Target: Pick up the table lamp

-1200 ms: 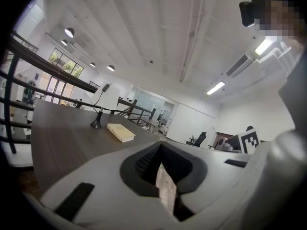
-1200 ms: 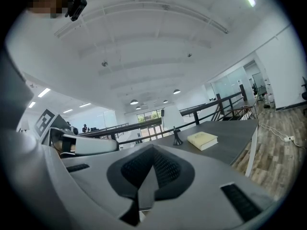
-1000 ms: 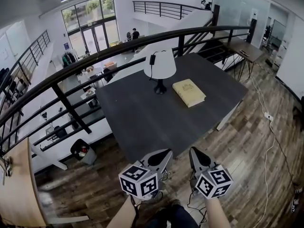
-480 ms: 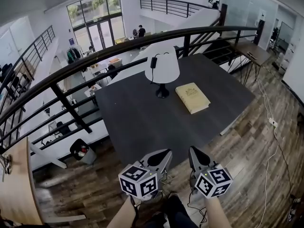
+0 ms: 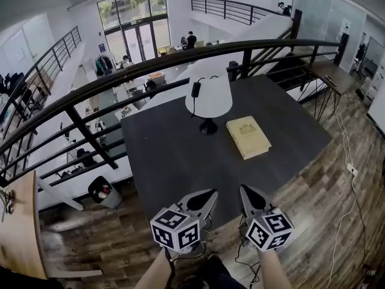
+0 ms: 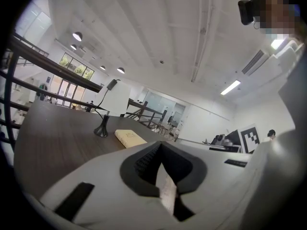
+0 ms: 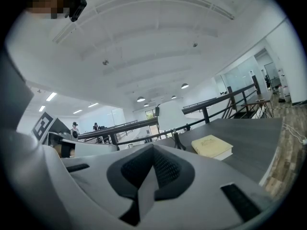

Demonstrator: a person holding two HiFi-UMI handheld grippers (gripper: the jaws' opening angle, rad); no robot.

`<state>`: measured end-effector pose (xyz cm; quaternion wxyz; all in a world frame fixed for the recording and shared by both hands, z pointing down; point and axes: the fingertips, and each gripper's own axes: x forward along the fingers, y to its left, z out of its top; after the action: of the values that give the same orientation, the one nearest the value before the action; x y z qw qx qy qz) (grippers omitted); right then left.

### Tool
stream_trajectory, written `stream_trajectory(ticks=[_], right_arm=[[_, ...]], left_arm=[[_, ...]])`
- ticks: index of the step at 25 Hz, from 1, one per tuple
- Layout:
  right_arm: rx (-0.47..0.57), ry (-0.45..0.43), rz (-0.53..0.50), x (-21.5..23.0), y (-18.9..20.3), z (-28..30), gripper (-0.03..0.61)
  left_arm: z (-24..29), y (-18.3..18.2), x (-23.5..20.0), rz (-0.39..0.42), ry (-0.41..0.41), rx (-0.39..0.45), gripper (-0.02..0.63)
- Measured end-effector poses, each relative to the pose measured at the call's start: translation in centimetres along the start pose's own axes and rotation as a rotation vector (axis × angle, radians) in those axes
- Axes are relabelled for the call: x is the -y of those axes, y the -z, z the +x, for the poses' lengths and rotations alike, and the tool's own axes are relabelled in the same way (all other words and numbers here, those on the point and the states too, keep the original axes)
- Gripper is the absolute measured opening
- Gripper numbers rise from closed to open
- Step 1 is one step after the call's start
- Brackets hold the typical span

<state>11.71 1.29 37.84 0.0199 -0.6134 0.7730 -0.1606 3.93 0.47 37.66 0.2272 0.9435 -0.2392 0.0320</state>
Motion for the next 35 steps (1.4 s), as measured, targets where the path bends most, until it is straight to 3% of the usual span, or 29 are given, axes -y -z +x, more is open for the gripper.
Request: stream_trajectory(ticks=[9, 20, 35], right_arm=[[-0.003, -0.055, -0.002, 3.2, -1.5, 2.8, -0.005], [-0.003, -0.089, 0.018, 4.0, -2.0, 4.8, -0.005], [-0.036, -0.08, 0.018, 5.8, -1.4, 9.9, -0.005]], left_arm=[[3.9, -1.6, -1.2, 0.004, -0.05, 0.022, 0.026], [5.3, -3.1, -1.9, 0.008, -0.09, 0.037, 0.026], [8.5, -3.8, -6.6, -0.022, -0.083, 0.023, 0.026]])
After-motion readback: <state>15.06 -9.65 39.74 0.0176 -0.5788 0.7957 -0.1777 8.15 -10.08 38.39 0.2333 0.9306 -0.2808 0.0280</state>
